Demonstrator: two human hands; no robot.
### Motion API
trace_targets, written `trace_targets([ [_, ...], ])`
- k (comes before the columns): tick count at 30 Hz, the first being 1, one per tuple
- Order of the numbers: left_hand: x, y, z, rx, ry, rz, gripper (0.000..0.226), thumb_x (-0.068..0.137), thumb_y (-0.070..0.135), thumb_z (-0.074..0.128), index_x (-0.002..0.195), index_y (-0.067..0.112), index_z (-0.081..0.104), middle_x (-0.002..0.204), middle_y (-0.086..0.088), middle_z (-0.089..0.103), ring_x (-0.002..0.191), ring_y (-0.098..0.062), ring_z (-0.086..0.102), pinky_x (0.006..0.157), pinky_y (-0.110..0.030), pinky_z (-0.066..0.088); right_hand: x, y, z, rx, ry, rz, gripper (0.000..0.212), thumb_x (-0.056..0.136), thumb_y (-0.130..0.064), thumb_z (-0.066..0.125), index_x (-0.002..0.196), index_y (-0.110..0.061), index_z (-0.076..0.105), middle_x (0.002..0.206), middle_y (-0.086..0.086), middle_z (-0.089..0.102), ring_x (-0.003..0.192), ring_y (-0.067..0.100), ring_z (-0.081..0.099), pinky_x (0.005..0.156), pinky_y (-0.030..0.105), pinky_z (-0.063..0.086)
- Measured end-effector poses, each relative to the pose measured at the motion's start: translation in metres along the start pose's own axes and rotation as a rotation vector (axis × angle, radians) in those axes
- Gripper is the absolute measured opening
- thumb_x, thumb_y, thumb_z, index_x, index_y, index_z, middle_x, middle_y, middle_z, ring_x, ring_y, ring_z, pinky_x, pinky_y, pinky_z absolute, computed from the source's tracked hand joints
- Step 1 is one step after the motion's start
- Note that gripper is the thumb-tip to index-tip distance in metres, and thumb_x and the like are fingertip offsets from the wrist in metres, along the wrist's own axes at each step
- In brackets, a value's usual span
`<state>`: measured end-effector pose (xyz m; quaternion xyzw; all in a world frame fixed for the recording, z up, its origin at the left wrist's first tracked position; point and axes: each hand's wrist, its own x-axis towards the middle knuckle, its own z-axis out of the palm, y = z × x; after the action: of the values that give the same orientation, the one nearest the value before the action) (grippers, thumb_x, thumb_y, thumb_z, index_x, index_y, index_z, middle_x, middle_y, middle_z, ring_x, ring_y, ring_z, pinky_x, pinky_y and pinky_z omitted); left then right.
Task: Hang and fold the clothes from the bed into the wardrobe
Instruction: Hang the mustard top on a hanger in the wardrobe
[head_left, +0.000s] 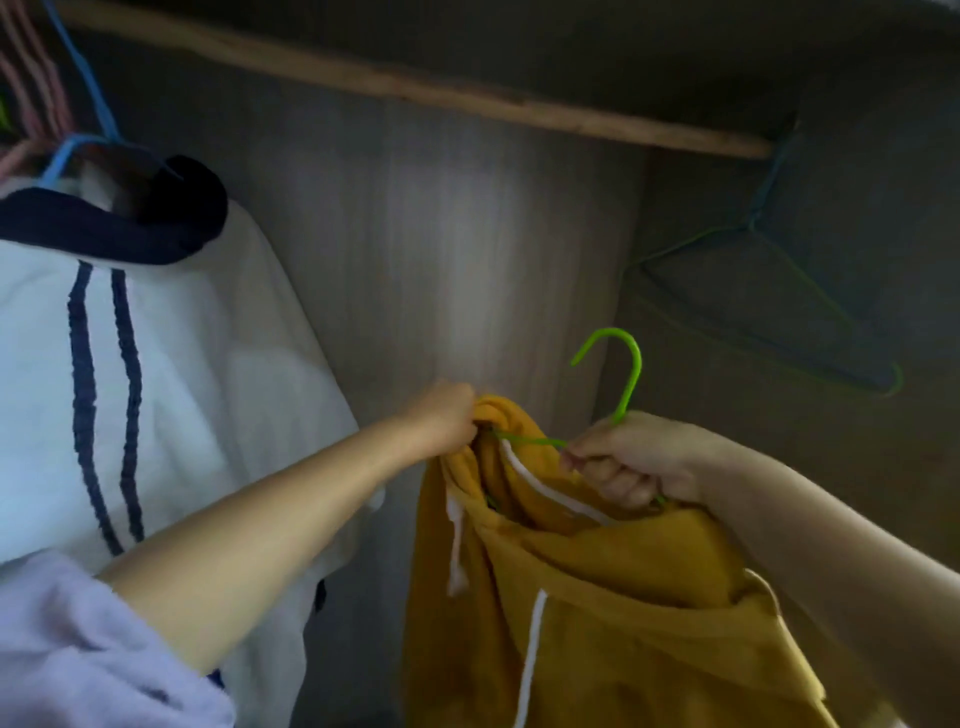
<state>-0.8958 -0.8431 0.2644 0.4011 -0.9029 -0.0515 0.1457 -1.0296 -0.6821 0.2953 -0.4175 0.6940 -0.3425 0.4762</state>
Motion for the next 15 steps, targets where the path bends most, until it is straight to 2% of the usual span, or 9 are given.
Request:
trace_targets([
  [4, -0.009, 0.012, 0.011, -0.232, -0.036, 0.134, 0.058, 0.085, 0.013, 0.056, 0.140, 0.022, 0.042, 0.129, -0.016, 0.054, 0.118, -0.031, 0.053, 0.093, -0.029, 0.042, 0.020, -0.018, 0.019, -0.002, -0.075, 0.176, 0.027, 0.102, -0.010, 0.033, 0.078, -0.010, 0.046, 0.038, -0.008, 0.024, 0.026, 0.000, 0.020, 0.024, 0.010, 0.016],
  [5, -0.013, 0.013, 0.011, -0.276, 0.034, 0.159, 0.057, 0.085, 0.013, 0.056, 0.140, 0.021, 0.042, 0.127, -0.016, 0.052, 0.118, -0.031, 0.052, 0.096, -0.030, 0.041, 0.024, -0.024, 0.019, 0.025, -0.076, 0.172, 0.029, 0.102, -0.010, 0.031, 0.077, -0.010, 0.045, 0.037, -0.008, 0.024, 0.025, 0.000, 0.020, 0.024, 0.010, 0.016],
  [6, -0.018, 0.011, 0.012, -0.343, 0.168, 0.177, 0.050, 0.085, 0.016, 0.055, 0.134, 0.018, 0.046, 0.123, -0.014, 0.051, 0.115, -0.030, 0.053, 0.096, -0.031, 0.040, 0.029, -0.031, 0.016, 0.095, -0.072, 0.157, 0.032, 0.103, -0.011, 0.029, 0.075, -0.009, 0.045, 0.036, -0.007, 0.024, 0.024, 0.000, 0.021, 0.023, 0.010, 0.016],
  [8, -0.038, 0.011, 0.016, -0.525, 0.502, 0.227, 0.032, 0.085, 0.032, 0.051, 0.108, 0.012, 0.056, 0.104, -0.007, 0.054, 0.099, -0.024, 0.055, 0.088, -0.035, 0.042, 0.034, -0.043, 0.009, 0.333, -0.061, 0.147, 0.043, 0.103, -0.011, 0.026, 0.066, -0.007, 0.047, 0.035, -0.006, 0.024, 0.022, 0.002, 0.021, 0.022, 0.011, 0.015],
  [9, -0.051, 0.015, 0.016, -0.612, 0.496, 0.271, 0.034, 0.085, 0.043, 0.045, 0.096, 0.014, 0.057, 0.094, -0.003, 0.055, 0.090, -0.019, 0.055, 0.082, -0.037, 0.043, 0.036, -0.049, 0.008, 0.407, -0.057, 0.140, 0.045, 0.103, -0.010, 0.026, 0.063, -0.006, 0.046, 0.034, -0.005, 0.024, 0.021, 0.003, 0.022, 0.022, 0.013, 0.016],
  [10, -0.063, 0.023, 0.014, -0.698, 0.338, 0.323, 0.041, 0.084, 0.054, 0.039, 0.089, 0.017, 0.057, 0.088, 0.000, 0.056, 0.085, -0.014, 0.054, 0.081, -0.040, 0.044, 0.039, -0.055, 0.009, 0.435, -0.053, 0.125, 0.042, 0.102, -0.008, 0.026, 0.064, -0.006, 0.044, 0.034, -0.005, 0.024, 0.021, 0.003, 0.022, 0.022, 0.013, 0.017],
  [12, -0.083, 0.039, 0.008, -0.872, -0.130, 0.371, 0.052, 0.084, 0.064, 0.037, 0.099, 0.020, 0.060, 0.098, 0.004, 0.060, 0.095, -0.005, 0.055, 0.093, -0.039, 0.044, 0.044, -0.071, 0.020, 0.445, -0.051, 0.074, 0.031, 0.100, -0.005, 0.028, 0.073, -0.011, 0.041, 0.035, -0.004, 0.025, 0.022, 0.003, 0.024, 0.023, 0.013, 0.020],
  [13, -0.087, 0.043, 0.003, -0.966, -0.228, 0.352, 0.053, 0.085, 0.064, 0.039, 0.107, 0.021, 0.060, 0.106, 0.006, 0.062, 0.104, -0.005, 0.056, 0.099, -0.035, 0.043, 0.049, -0.082, 0.025, 0.446, -0.054, 0.036, 0.030, 0.100, -0.004, 0.028, 0.074, -0.014, 0.039, 0.036, -0.004, 0.026, 0.023, 0.003, 0.024, 0.023, 0.013, 0.020],
  [15, -0.090, 0.041, -0.013, -1.017, -0.152, 0.308, 0.051, 0.084, 0.065, 0.044, 0.097, 0.020, 0.065, 0.095, 0.007, 0.066, 0.098, -0.008, 0.062, 0.097, -0.034, 0.046, 0.058, -0.105, 0.034, 0.426, -0.060, -0.050, 0.033, 0.099, -0.004, 0.026, 0.070, -0.017, 0.035, 0.036, -0.005, 0.027, 0.024, 0.003, 0.024, 0.024, 0.012, 0.019],
])
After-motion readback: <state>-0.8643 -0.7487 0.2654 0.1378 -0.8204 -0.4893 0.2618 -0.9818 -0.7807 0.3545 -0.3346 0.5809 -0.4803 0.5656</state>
